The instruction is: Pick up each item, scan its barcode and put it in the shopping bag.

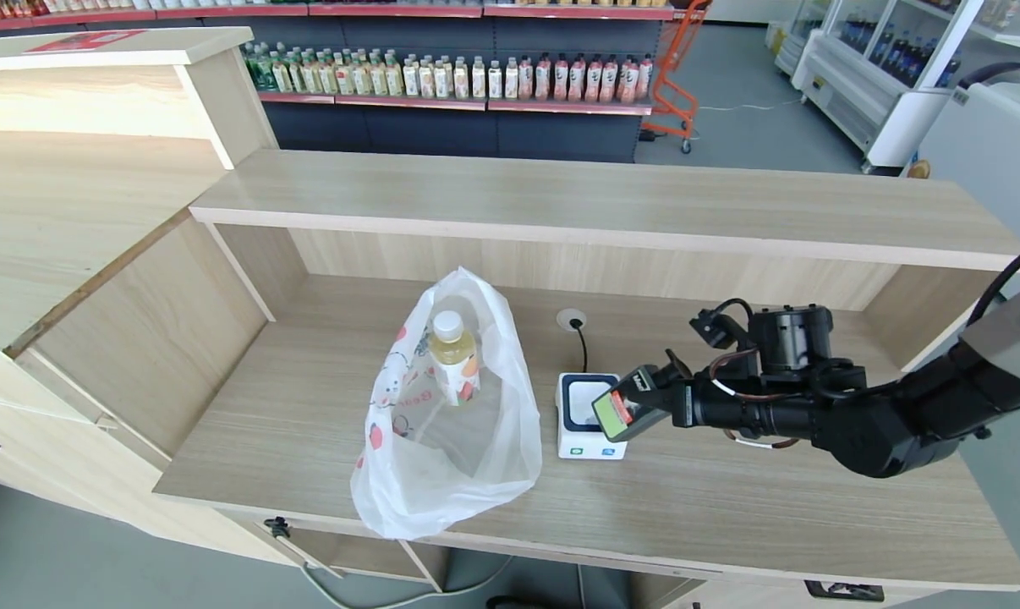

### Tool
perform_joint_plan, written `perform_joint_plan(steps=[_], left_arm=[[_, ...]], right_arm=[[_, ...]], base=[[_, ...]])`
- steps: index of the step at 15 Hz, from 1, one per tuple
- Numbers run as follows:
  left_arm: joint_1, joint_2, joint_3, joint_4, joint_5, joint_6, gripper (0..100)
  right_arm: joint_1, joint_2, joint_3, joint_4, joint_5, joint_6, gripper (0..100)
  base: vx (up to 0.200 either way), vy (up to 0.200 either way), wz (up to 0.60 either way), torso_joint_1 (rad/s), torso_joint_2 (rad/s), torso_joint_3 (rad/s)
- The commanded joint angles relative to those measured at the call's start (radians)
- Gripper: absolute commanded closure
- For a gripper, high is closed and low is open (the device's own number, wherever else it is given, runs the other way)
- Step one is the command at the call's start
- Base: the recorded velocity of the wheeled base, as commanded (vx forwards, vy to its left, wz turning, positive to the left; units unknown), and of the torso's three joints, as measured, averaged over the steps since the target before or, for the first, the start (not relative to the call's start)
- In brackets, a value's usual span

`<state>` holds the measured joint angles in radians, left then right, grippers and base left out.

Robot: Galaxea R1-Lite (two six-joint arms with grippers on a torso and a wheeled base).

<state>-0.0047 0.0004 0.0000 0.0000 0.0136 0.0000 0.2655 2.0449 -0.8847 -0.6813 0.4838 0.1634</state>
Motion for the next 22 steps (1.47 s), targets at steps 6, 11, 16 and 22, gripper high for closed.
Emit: perform_joint_plan(steps=[6,11,16,22], left_arm=[[0.0,0.0,0.0,0.0,0.0,0.0,0],[0.0,0.0,0.0,0.0,0.0,0.0,0],[0.0,0.0,0.0,0.0,0.0,0.0,0],[0.0,0.0,0.0,0.0,0.0,0.0,0]], right_arm=[[0.006,0.049,-0.037,-0.001,-0.007,0.044,100],[0.034,0.118,-0.048,-0.123,-0.048,0.093,100],[0.057,0.138,-0.073,-0.124,-0.053,0.094,100],[0.061,-0.017,-0.06,-0.152,-0.076,0.114,100]], base=[[0.0,0.0,0.0,0.0,0.0,0.0],[0.0,0.0,0.0,0.0,0.0,0.0],[0.0,0.0,0.0,0.0,0.0,0.0],[0.0,0.0,0.0,0.0,0.0,0.0]])
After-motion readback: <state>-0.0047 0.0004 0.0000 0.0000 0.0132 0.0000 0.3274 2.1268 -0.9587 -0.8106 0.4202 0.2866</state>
